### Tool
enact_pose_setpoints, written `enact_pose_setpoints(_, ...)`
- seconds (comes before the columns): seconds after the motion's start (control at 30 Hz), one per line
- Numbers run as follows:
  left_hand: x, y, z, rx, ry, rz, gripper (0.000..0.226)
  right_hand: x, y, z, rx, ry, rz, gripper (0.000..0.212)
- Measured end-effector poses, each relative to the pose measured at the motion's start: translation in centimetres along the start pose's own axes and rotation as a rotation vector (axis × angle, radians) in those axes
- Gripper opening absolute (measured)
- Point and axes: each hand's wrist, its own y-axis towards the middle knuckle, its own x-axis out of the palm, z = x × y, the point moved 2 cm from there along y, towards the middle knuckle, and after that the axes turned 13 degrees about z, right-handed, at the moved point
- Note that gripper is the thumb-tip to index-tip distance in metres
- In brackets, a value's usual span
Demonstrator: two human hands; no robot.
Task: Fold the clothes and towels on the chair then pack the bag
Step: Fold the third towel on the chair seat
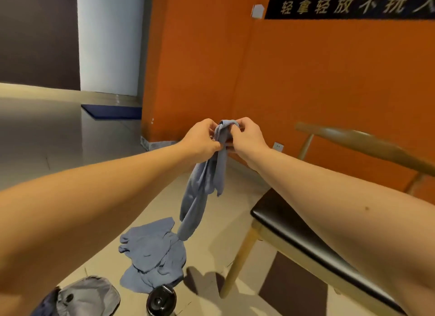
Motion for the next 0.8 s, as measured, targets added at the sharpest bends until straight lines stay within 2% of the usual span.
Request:
enact_pose_setpoints(0.13, -0.2, -1.9, 6.1, 0.134, 0.007, 0.062, 0.017, -7.1, -1.9, -2.8, 0.005, -0.001, 0.065, 0.013)
enact_pose_setpoints(0.2, 0.3, -3.2, 8.3, 0.192, 0.032, 0.112, 0.013, -9.9, -3.5, -2.9, 0.094, 0.089, 0.077, 0.019)
enact_pose_setpoints(0.3, 2.0, -5.5, 9.6, 0.220, 0.031, 0.123, 0.015, -12.7, -6.8, -1.5, 0.276, 0.325, 0.001, 0.040)
enact_pose_setpoints(0.37, 3.4, -7.2, 10.0, 0.173, -0.010, 0.101, 0.015, -14.4, -9.2, 0.5, 0.326, 0.408, -0.027, 0.057)
enact_pose_setpoints(0.47, 5.6, -9.9, 10.4, 0.115, -0.007, 0.071, 0.016, -16.8, -13.7, 3.4, 0.310, 0.363, -0.049, 0.075)
enact_pose_setpoints(0.6, 8.1, -13.7, 10.1, -0.038, 0.009, 0.023, 0.021, -19.2, -19.4, 6.9, 0.255, 0.122, -0.166, 0.096)
enact_pose_setpoints(0.63, 8.5, -14.6, 10.0, -0.090, 0.002, 0.014, 0.024, -19.6, -20.5, 8.0, 0.250, 0.052, -0.178, 0.094)
enact_pose_setpoints(0.67, 8.9, -15.3, 9.9, -0.148, -0.023, 0.002, 0.027, -20.0, -21.4, 9.3, 0.249, -0.012, -0.171, 0.082)
enact_pose_setpoints(0.77, 9.9, -16.9, 9.5, -0.317, -0.129, -0.037, 0.030, -21.6, -22.6, 12.1, 0.229, -0.125, -0.084, 0.016)
enact_pose_setpoints(0.8, 10.2, -17.3, 9.4, -0.336, -0.149, -0.056, 0.028, -22.2, -22.7, 12.8, 0.240, -0.128, -0.070, 0.006)
